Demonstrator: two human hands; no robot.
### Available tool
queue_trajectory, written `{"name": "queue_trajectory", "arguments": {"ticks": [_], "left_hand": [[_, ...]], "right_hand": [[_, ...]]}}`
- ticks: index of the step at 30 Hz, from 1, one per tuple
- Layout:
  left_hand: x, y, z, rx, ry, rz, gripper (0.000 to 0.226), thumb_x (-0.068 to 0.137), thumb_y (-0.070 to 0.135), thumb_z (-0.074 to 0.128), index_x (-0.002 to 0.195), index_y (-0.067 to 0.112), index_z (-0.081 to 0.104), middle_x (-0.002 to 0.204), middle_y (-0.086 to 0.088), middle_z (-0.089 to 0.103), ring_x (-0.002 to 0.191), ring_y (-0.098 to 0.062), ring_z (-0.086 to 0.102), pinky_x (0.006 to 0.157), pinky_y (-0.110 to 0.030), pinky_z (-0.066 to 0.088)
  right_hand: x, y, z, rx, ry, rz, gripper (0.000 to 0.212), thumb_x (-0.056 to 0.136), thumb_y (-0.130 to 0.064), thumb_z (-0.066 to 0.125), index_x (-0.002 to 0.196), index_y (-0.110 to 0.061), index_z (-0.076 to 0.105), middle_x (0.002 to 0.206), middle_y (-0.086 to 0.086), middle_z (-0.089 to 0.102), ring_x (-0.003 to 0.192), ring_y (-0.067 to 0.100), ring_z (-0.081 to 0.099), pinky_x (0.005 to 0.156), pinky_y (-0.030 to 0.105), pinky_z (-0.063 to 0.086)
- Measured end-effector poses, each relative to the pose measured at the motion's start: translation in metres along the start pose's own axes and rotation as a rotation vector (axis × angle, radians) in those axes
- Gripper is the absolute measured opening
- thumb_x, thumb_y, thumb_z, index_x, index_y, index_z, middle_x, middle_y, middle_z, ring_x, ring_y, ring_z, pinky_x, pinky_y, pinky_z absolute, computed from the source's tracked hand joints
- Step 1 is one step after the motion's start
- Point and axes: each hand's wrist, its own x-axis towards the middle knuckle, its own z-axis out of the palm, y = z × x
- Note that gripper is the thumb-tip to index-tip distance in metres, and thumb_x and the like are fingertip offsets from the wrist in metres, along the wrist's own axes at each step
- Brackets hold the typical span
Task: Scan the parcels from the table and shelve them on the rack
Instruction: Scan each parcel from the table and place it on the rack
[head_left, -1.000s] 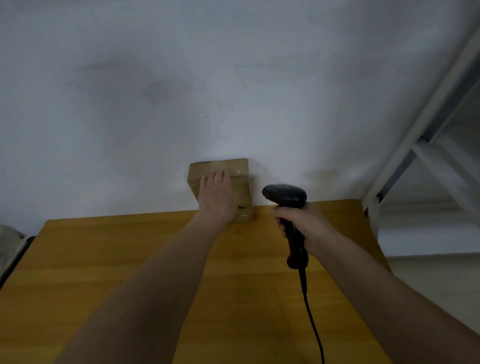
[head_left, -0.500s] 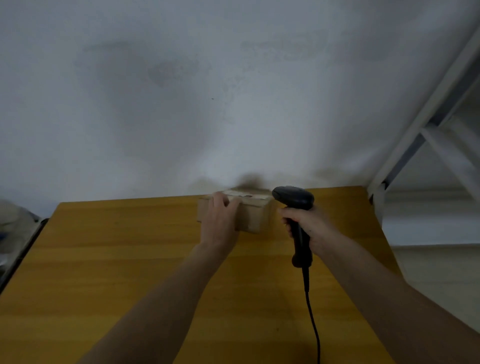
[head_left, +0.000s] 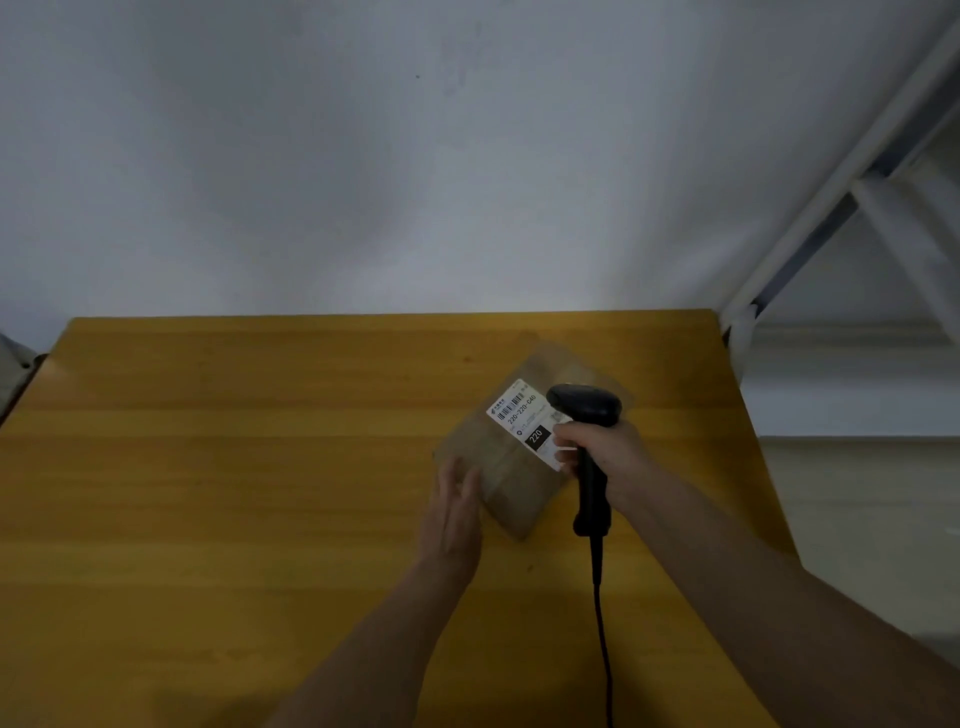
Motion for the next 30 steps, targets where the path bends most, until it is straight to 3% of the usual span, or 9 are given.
{"name": "queue_trajectory", "arguments": {"ticks": [2, 5, 9, 12, 17, 22, 25, 28, 30], "left_hand": [[-0.001, 0.003, 0.001, -0.045, -0.055, -0.085, 0.061, 0.083, -0.003, 0.052, 0.138, 0.019, 0.038, 0.152, -0.006, 0.021, 0.116, -0.029, 0.051, 0.075, -0.032, 0.044], [0.005, 0.007, -0.005, -0.262, -0.009, -0.320, 0.060, 0.081, -0.005, 0.054, 0.136, 0.015, 0.039, 0.145, -0.007, 0.029, 0.110, -0.029, 0.053, 0.072, -0.031, 0.041], [0.022, 0.017, -0.015, -0.852, -0.109, -0.777, 0.064, 0.088, 0.020, 0.067, 0.143, 0.007, 0.036, 0.134, -0.013, 0.046, 0.112, -0.028, 0.052, 0.083, -0.036, 0.046], [0.029, 0.022, -0.014, -1.217, -0.227, -1.001, 0.053, 0.089, 0.023, 0.067, 0.133, 0.005, 0.045, 0.131, -0.014, 0.048, 0.116, -0.029, 0.050, 0.091, -0.040, 0.049], [0.036, 0.021, -0.003, -1.311, -0.300, -0.988, 0.056, 0.083, 0.029, 0.073, 0.130, 0.010, 0.049, 0.122, -0.009, 0.053, 0.119, -0.028, 0.052, 0.099, -0.043, 0.047], [0.045, 0.023, 0.005, -1.318, -0.323, -0.917, 0.077, 0.077, 0.036, 0.079, 0.140, 0.013, 0.042, 0.142, -0.004, 0.046, 0.130, -0.027, 0.044, 0.105, -0.048, 0.042], [0.049, 0.026, 0.006, -1.283, -0.319, -0.888, 0.088, 0.079, 0.038, 0.078, 0.148, 0.010, 0.032, 0.150, -0.007, 0.036, 0.137, -0.029, 0.035, 0.105, -0.048, 0.042], [0.053, 0.027, 0.009, -1.301, -0.294, -0.931, 0.093, 0.077, 0.035, 0.080, 0.150, 0.008, 0.027, 0.150, -0.011, 0.035, 0.135, -0.030, 0.038, 0.102, -0.047, 0.045], [0.056, 0.029, 0.010, -1.306, -0.291, -0.949, 0.087, 0.077, 0.034, 0.080, 0.145, 0.007, 0.034, 0.146, -0.011, 0.039, 0.132, -0.030, 0.041, 0.098, -0.046, 0.047]], "right_hand": [[0.002, 0.002, -0.004, -0.019, 0.022, -0.005, 0.018, 0.081, 0.001, 0.070, 0.098, -0.002, 0.064, 0.081, 0.013, 0.067, 0.063, 0.020, 0.060, 0.055, 0.027, 0.050], [0.009, -0.002, -0.014, -0.108, 0.070, -0.055, 0.027, 0.080, 0.001, 0.070, 0.106, 0.002, 0.063, 0.071, 0.008, 0.062, 0.057, 0.017, 0.056, 0.053, 0.026, 0.047], [0.028, -0.014, -0.021, -0.366, 0.126, -0.179, 0.022, 0.081, -0.005, 0.071, 0.100, -0.011, 0.061, 0.075, 0.000, 0.055, 0.070, 0.012, 0.053, 0.055, 0.023, 0.035], [0.051, -0.022, -0.020, -0.526, 0.118, -0.209, 0.020, 0.080, -0.012, 0.072, 0.098, -0.014, 0.063, 0.076, -0.002, 0.056, 0.071, 0.012, 0.053, 0.058, 0.023, 0.039], [0.083, -0.028, -0.022, -0.631, 0.069, -0.159, 0.021, 0.077, -0.019, 0.073, 0.095, -0.016, 0.062, 0.084, 0.002, 0.059, 0.082, 0.018, 0.058, 0.069, 0.028, 0.047], [0.096, -0.017, -0.020, -0.618, 0.050, -0.209, 0.031, 0.074, -0.017, 0.075, 0.101, -0.021, 0.062, 0.095, -0.001, 0.062, 0.092, 0.015, 0.058, 0.077, 0.029, 0.048], [0.112, -0.022, -0.025, -0.631, 0.146, -0.216, 0.035, 0.063, -0.030, 0.075, 0.093, -0.031, 0.055, 0.108, 0.002, 0.061, 0.106, 0.021, 0.058, 0.093, 0.042, 0.049], [0.152, -0.017, -0.042, -0.686, 0.159, -0.173, 0.065, 0.050, -0.042, 0.073, 0.110, -0.022, 0.057, 0.115, 0.006, 0.058, 0.114, 0.028, 0.054, 0.100, 0.048, 0.045], [0.147, -0.025, -0.043, -0.702, 0.189, -0.159, 0.060, 0.053, -0.041, 0.073, 0.106, -0.017, 0.060, 0.110, 0.007, 0.060, 0.110, 0.028, 0.056, 0.098, 0.047, 0.047]]}}
